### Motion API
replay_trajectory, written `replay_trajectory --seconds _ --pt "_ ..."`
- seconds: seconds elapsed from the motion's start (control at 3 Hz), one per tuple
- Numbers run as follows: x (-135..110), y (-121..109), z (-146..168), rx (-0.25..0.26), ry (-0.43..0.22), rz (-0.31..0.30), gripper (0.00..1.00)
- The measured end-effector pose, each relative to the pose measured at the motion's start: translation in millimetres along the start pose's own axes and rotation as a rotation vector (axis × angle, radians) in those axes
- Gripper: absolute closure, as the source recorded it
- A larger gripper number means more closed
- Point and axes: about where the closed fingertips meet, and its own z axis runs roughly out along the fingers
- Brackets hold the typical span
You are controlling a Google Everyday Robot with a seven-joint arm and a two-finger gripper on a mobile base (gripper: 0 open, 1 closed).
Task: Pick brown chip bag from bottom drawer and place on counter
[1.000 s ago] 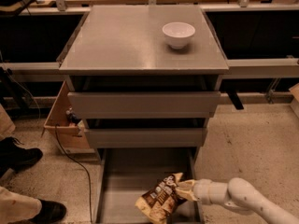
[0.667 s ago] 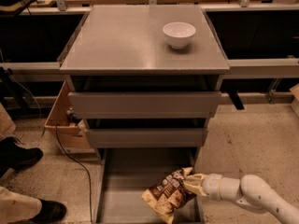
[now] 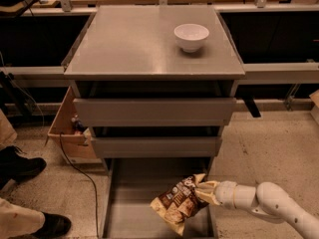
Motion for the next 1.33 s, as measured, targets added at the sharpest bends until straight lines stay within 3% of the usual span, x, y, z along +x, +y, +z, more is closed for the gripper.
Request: replay_trajectory --seconds 0.33,0.67,1.33 --pt "-79.9 -19.4 -35.5 0.047 -0.069 -0.074 1.0" --pt "-148.8 -33.9 -71.7 0.104 -0.097 -0.158 1.0" --pt "-262.0 -22.8 -134.5 0.206 -0.105 -0.343 1.0"
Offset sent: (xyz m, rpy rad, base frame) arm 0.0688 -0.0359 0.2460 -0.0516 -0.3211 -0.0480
